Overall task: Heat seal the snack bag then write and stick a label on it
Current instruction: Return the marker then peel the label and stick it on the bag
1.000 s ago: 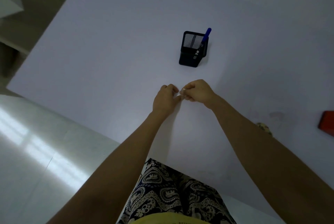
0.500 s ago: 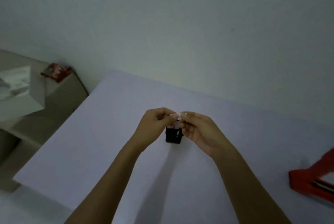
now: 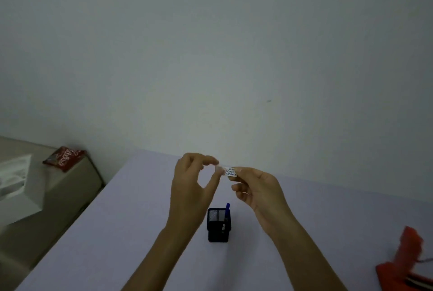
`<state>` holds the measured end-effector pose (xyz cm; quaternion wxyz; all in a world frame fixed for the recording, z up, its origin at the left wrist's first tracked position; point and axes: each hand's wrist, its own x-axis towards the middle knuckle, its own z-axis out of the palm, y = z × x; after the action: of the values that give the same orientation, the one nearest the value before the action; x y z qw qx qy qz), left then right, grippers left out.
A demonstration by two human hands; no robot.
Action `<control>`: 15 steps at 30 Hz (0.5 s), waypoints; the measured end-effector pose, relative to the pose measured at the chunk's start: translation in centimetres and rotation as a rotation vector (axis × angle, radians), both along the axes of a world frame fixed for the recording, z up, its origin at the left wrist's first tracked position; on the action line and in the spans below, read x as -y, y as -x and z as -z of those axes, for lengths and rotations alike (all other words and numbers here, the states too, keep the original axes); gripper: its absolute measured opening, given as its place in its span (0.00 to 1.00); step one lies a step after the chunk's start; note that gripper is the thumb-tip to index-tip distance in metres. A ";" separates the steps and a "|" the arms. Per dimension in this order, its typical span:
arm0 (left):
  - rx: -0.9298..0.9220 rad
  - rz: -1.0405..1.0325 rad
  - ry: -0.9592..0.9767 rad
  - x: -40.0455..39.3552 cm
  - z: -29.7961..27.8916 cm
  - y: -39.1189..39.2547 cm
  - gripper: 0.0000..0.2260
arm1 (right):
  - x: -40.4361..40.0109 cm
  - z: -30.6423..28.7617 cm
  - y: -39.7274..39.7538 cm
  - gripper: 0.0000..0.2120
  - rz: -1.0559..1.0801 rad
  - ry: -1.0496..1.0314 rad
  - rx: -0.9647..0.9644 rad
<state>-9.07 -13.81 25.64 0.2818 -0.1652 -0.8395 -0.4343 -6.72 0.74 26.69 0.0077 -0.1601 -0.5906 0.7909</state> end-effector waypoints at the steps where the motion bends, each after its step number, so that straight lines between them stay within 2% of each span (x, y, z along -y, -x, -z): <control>1: -0.088 -0.009 0.066 -0.4 0.4 -0.1 0.05 | 0.2 0.1 0.0 0.07 0.020 -0.018 -0.006; 4: -0.189 -0.025 0.151 -1.2 1.6 -0.1 0.08 | 0.6 0.3 -0.2 0.06 0.069 -0.048 -0.029; 15: -0.056 0.003 0.090 -1.8 2.1 -0.7 0.13 | 0.5 0.5 -1.1 0.06 0.057 -0.029 -0.087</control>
<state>-8.34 -12.05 23.52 0.2968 -0.1910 -0.8497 -0.3918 -5.60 0.19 26.16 0.0583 -0.1424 -0.5961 0.7880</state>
